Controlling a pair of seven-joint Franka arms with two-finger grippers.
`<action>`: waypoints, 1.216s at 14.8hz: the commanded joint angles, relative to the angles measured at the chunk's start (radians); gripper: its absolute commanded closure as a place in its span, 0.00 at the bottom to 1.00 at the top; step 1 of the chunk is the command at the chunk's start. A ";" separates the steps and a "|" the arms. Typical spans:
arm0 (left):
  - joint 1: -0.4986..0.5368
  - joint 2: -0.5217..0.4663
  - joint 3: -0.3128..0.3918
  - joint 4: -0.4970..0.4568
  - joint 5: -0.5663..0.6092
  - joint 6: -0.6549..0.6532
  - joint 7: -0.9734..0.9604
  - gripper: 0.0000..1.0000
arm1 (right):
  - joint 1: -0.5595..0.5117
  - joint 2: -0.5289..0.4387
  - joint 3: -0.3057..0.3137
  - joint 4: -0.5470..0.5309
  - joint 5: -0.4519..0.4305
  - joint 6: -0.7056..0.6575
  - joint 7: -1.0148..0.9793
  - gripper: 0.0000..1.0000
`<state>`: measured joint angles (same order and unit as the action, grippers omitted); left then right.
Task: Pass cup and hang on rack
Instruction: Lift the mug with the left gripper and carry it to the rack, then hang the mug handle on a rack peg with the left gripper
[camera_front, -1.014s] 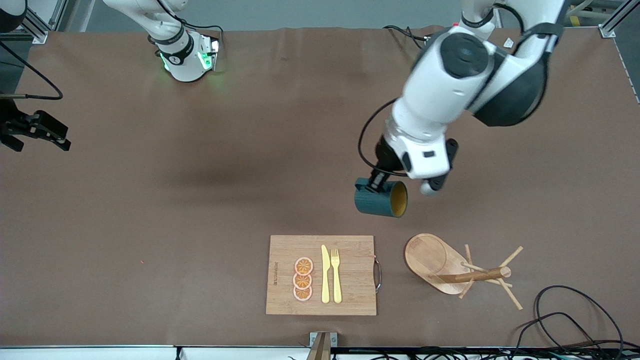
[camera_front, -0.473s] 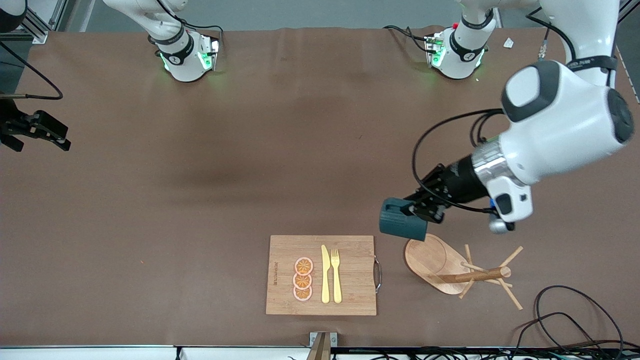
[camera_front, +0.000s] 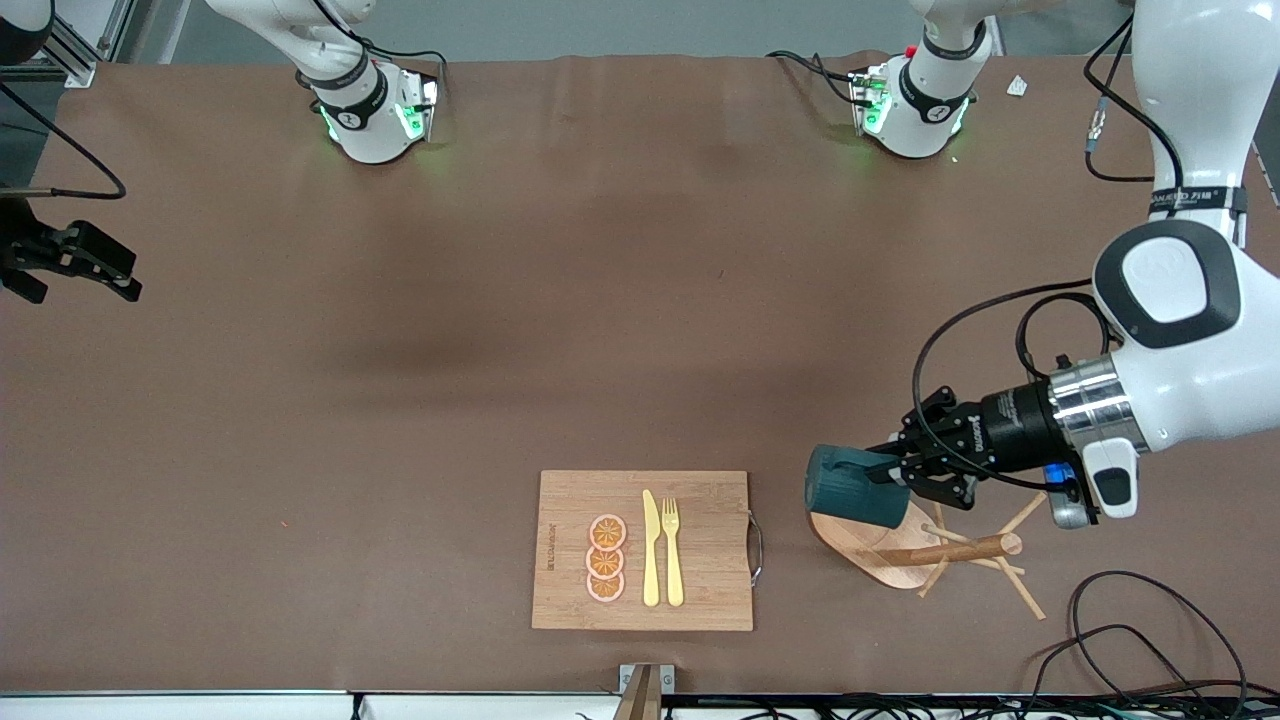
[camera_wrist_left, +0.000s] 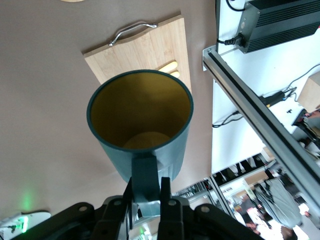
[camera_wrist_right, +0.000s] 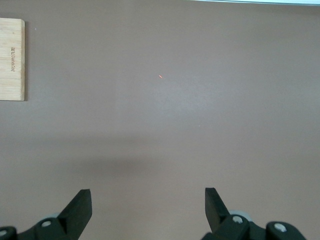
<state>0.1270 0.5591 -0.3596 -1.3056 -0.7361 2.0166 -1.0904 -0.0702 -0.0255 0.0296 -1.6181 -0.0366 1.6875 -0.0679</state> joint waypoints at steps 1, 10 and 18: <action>0.017 0.025 -0.009 -0.004 -0.071 0.014 0.067 1.00 | -0.020 -0.030 0.012 -0.031 0.014 0.006 -0.018 0.00; 0.089 0.076 -0.007 -0.009 -0.072 -0.001 0.138 1.00 | -0.020 -0.030 0.012 -0.029 0.014 0.006 -0.018 0.00; 0.157 0.108 -0.010 -0.015 -0.158 -0.029 0.218 1.00 | -0.020 -0.030 0.012 -0.029 0.014 0.006 -0.018 0.00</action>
<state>0.2591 0.6691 -0.3600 -1.3150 -0.8630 2.0094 -0.8951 -0.0702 -0.0255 0.0296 -1.6181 -0.0366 1.6875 -0.0684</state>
